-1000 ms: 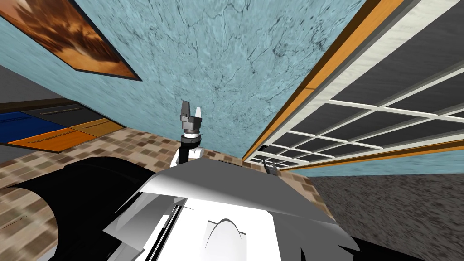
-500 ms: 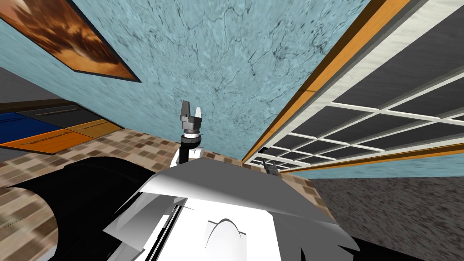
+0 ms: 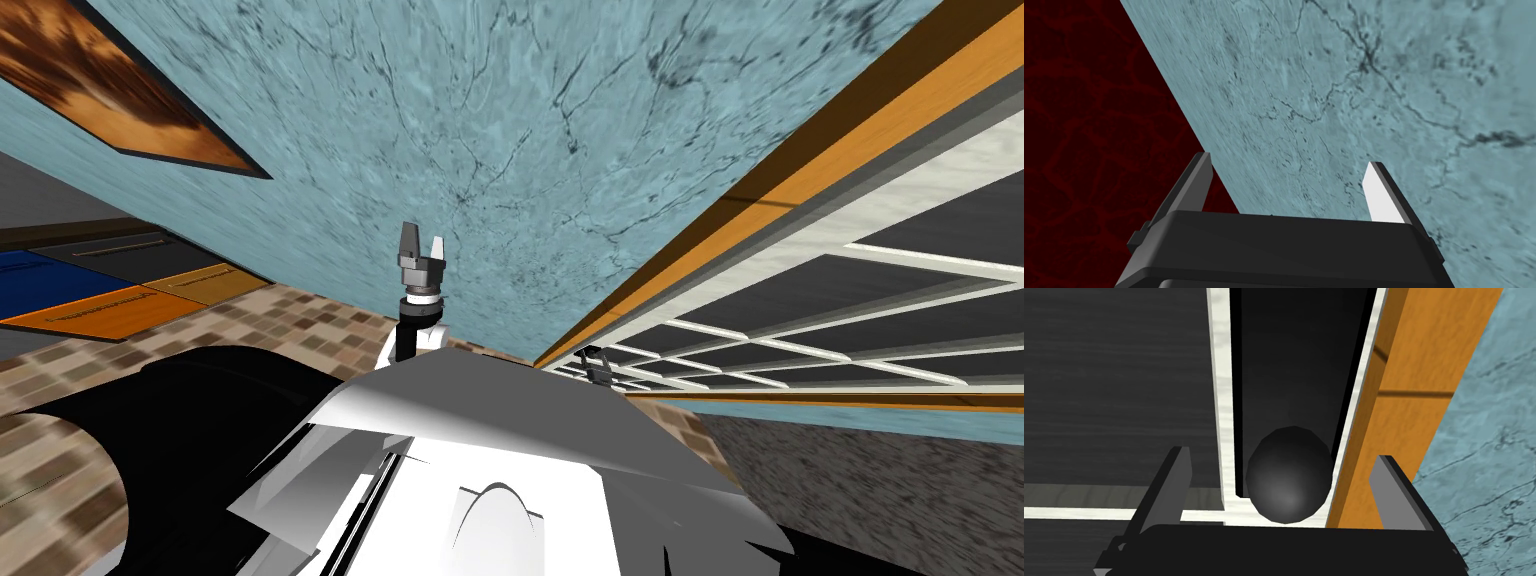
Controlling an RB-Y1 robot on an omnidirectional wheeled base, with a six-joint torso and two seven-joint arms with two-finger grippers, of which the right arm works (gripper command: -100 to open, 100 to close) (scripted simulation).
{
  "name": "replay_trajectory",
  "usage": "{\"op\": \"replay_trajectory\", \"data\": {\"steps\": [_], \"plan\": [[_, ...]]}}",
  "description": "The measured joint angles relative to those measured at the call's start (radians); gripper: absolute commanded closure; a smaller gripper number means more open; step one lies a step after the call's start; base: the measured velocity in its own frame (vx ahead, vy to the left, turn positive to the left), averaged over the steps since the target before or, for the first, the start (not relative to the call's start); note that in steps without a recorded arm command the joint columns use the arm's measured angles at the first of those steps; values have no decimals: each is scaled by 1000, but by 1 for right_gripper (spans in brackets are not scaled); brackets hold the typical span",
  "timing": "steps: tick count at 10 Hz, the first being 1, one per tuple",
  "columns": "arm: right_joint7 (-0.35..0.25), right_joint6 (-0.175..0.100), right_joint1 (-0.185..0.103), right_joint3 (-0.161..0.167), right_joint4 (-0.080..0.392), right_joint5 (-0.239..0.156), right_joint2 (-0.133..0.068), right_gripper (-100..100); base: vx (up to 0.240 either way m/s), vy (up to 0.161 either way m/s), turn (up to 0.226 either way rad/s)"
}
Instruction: Pull the door open
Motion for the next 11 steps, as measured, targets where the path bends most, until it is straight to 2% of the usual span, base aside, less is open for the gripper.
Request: {"op": "replay_trajectory", "data": {"steps": [1,7,11], "plan": [[1,0,-1,0,0,0,0,100,-14,0,-4],[0,2,0,2,1,1,1,100,-21,-2,13],[-76,9,-9,15,4,-28,1,100,-64,-22,49]]}}
